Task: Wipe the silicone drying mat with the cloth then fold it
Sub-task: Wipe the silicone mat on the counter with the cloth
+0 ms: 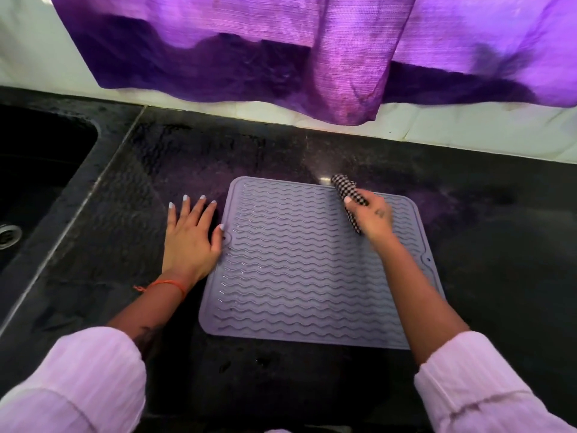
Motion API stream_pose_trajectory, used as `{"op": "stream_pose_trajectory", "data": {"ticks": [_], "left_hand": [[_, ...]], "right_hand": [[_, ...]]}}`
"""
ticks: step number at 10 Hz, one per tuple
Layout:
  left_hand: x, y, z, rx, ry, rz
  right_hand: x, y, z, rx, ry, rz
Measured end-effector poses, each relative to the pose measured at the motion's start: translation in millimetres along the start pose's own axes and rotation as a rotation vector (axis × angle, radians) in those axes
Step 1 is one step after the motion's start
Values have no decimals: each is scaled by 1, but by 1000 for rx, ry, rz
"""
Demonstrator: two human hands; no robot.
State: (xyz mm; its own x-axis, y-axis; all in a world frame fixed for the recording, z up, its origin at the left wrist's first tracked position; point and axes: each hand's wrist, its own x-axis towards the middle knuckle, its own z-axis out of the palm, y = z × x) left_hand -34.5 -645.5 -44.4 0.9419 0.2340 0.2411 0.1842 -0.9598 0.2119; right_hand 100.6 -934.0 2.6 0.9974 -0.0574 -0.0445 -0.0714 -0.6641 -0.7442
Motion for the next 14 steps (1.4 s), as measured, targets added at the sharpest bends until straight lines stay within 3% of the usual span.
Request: {"op": "stream_pose_trajectory", "data": {"ticks": [1,2,3,4,5,6,7,8,9,10,11,12,13,14], "left_hand": [[0,0,0,-1,4,-6],[0,0,1,-2,4,-1],[0,0,1,0,6,0],[0,0,1,-2,4,-2],[0,0,0,-2,7,-3],[0,0,1,-13,9,-6],[0,0,1,-20,6,0],[0,0,1,-19,5,1],[0,0,1,-26,8,3],[0,0,0,-30,9,-2],[0,-1,0,-32,13,-13],[0,0,1,-39,14,-6],[0,0,1,-50,19,-6],[0,0,0,-54,23,-2]], "right_hand": [[-3,0,-6,69,148,135],[-25,-1,10,-454,219,28],[-38,-20,31,-571,191,-41],[-40,-35,43,-509,83,-99],[-31,-41,37,-214,-118,-121],[-29,-39,32,-91,-49,-95],[-47,-43,48,-500,-57,-219],[-66,-67,70,-614,-120,-336],[-68,-82,85,-567,-205,-396],[-56,-82,78,19,-351,-182],[-40,-76,47,923,-352,306],[-18,-55,23,1139,-177,477],[-7,-43,22,788,-87,460],[-19,-41,41,54,-21,222]]}}
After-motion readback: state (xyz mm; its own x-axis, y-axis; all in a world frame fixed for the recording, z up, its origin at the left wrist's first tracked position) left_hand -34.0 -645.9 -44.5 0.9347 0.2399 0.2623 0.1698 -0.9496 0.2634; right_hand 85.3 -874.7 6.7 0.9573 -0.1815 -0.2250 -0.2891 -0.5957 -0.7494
